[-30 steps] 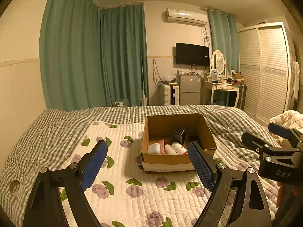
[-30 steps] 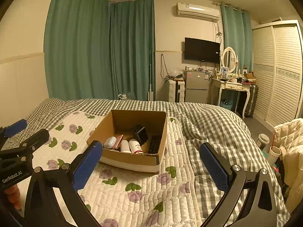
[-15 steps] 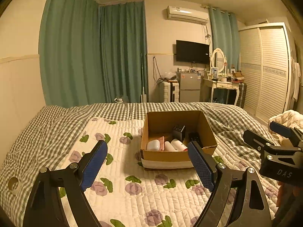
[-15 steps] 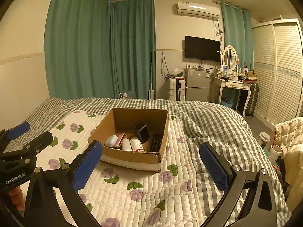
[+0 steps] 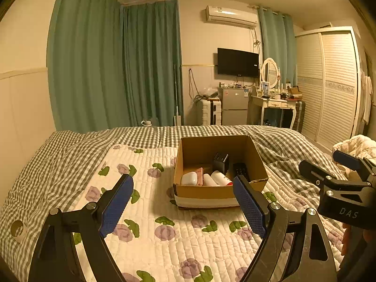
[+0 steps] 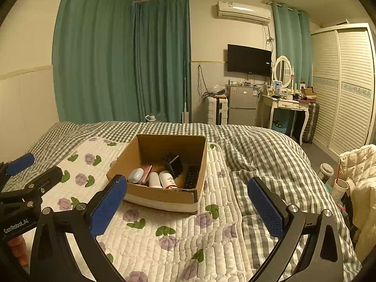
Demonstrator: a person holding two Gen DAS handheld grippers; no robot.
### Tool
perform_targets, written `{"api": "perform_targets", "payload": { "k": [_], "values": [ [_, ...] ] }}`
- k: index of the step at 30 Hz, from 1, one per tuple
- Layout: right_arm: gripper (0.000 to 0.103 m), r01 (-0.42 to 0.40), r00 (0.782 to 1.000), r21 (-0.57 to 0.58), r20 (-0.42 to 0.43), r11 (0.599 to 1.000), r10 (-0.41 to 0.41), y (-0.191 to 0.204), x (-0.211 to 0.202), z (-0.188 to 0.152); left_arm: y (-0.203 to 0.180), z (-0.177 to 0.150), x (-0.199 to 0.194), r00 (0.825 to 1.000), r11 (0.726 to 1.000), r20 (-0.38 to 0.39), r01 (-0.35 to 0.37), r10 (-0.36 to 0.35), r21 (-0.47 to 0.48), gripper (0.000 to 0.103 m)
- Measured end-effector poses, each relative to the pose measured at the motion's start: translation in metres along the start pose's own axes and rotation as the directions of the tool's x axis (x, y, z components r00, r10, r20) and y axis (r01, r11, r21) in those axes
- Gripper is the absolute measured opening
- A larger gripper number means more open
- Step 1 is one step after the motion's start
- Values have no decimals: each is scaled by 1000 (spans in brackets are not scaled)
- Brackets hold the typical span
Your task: Organize rigid objects
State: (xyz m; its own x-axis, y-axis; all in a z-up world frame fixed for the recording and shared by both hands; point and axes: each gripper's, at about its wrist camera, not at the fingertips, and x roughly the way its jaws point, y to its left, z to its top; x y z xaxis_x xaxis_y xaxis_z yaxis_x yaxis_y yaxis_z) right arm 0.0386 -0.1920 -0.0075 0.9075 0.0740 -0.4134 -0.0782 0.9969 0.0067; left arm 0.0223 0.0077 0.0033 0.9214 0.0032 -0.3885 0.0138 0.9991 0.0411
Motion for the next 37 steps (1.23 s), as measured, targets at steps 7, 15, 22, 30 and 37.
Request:
{"api": "perform_targets", "payload": {
  "k": [7,15,22,30,37],
  "values": [
    [103,7,1000,6,-5,1000,-7,0,3,-1,0,0,0,1000,1000,6,0,0,4,89],
    [103,5,1000,6,-1,1000,-5,2,5,2,2,3,3,1000,1000,3,-7,7,7,89],
    [103,7,1000,7,-5,1000,-7,2,7,1,0,0,3,1000,1000,0,-7,7,17,89],
    [103,13,1000,14,-6,1000,-13,0,7,-1,3,-3,4,1000,1000,-5,-13,13,16,89],
    [103,16,1000,14,-16,1000,-16,-1,9,-5,3,-5,5,1000,1000,-11,-15,15,21,89]
  ]
}}
